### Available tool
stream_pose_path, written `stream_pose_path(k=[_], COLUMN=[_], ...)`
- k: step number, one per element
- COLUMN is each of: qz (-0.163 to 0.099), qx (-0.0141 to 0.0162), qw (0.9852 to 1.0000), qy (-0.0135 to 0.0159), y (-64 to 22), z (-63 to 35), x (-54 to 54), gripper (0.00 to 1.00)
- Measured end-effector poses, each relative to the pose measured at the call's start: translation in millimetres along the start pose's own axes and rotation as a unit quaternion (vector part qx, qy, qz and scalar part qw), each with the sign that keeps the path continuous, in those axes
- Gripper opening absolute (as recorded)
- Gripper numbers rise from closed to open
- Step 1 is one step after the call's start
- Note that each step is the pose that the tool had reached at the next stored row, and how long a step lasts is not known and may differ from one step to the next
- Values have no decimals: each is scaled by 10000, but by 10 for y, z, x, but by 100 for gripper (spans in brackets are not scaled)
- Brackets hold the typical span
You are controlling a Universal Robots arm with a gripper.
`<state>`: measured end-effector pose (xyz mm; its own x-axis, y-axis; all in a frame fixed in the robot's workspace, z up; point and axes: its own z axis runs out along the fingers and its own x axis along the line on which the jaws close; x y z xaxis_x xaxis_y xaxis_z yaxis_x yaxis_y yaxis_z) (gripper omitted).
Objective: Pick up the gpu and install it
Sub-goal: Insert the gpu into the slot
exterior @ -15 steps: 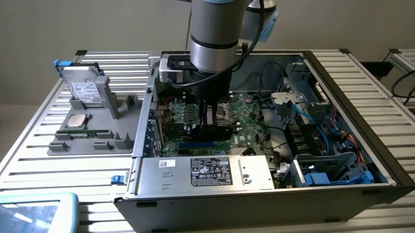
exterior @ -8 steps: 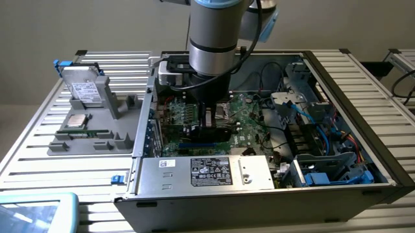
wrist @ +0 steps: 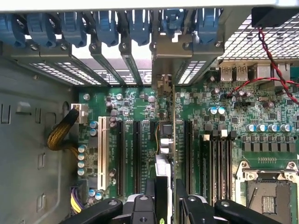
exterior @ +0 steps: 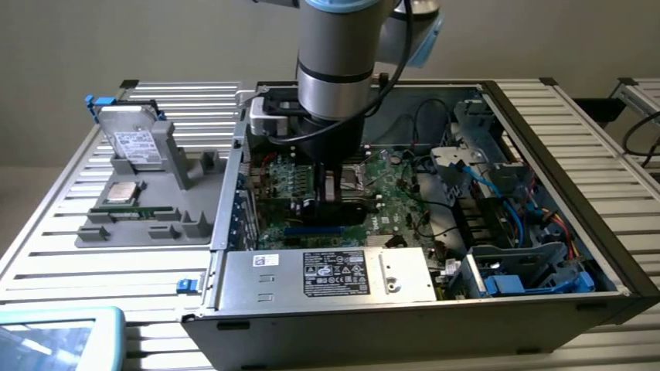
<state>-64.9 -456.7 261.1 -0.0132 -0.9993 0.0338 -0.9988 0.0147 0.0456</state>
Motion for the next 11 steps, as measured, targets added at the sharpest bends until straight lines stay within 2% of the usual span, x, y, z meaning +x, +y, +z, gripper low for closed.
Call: stream_pose_path(k=[7, 11], qz=[-2, 1], qx=[2, 3], qw=[10000, 10000], qy=[10, 45], y=[8, 10], z=[-1, 5], x=[-43, -52], gripper=[27, 27])
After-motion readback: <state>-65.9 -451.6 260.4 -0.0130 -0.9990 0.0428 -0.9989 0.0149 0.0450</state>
